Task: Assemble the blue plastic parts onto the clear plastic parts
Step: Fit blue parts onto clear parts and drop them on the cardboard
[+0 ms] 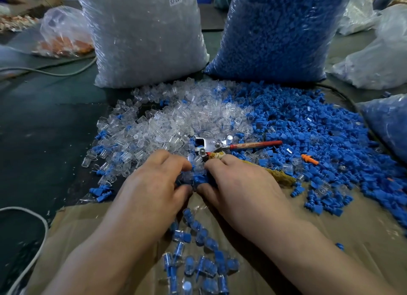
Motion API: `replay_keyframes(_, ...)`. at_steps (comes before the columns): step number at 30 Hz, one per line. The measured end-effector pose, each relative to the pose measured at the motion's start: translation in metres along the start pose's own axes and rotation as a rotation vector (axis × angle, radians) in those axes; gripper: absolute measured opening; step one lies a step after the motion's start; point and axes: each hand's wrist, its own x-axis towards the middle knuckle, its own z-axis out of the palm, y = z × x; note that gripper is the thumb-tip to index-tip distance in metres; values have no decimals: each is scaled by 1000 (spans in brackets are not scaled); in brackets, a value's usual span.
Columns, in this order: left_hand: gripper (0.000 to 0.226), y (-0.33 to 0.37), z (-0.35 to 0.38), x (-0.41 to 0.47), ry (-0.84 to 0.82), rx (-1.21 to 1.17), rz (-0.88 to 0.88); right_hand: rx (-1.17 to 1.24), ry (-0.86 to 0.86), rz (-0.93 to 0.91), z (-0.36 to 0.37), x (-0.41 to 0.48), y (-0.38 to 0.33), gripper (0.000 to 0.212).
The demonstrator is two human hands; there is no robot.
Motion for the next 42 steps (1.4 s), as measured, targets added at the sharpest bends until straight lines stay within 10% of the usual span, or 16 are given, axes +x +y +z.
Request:
replay_keyframes(29,4,-2,-1,-1,62,-106,33,115,59,-104,3,-1,4,13)
replay_keyframes(42,18,-6,-8,-6,80,-639,-156,172,97,-80,0,-3,8,8)
